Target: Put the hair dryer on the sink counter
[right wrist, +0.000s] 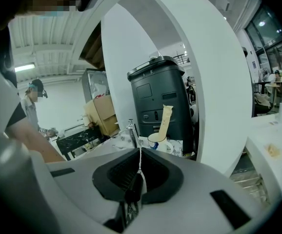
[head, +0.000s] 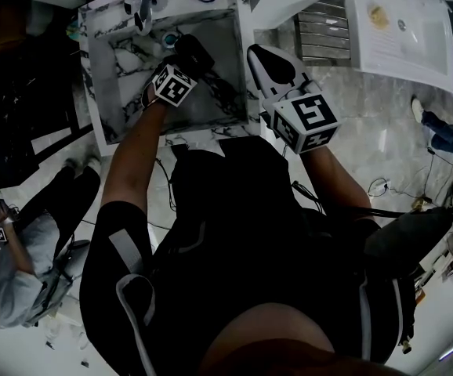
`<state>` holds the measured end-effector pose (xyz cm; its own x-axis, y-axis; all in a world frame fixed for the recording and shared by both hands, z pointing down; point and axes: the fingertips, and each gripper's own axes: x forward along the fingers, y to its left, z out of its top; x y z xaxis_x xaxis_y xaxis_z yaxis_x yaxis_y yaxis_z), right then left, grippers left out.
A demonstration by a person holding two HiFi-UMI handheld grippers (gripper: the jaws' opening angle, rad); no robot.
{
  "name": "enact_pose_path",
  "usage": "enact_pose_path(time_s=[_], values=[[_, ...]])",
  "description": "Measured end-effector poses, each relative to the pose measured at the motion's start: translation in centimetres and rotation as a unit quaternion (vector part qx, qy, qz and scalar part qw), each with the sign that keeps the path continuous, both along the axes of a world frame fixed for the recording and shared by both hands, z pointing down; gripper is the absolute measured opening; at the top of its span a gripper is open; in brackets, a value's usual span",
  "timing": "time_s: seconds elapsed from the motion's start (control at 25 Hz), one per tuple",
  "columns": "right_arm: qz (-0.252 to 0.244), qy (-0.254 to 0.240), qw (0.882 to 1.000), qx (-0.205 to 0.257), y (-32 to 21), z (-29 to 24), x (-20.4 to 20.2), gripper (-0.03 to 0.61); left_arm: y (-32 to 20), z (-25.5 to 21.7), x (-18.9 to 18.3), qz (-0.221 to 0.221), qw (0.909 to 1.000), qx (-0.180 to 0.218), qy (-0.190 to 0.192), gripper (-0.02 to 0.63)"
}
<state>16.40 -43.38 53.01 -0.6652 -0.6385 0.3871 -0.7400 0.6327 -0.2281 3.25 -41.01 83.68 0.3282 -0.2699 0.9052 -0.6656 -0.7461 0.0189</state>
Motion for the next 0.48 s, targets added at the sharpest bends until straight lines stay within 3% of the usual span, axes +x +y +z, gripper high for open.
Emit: enact_pose_path(time_s=[0.2, 0.48], values=[[0.008, -0.001, 1.0, 0.008, 0.6, -1.1, 0.1, 0.025, 0.2, -0.1, 0.0, 0.001, 1.0, -0.003, -0.002, 0.287], [0.024, 0.015, 0.999, 0.031, 2.1, -2.0, 0.2, 0.025, 0.7, -0.5, 0.2, 0.039, 0.9992, 0.004, -0.01, 0.327]])
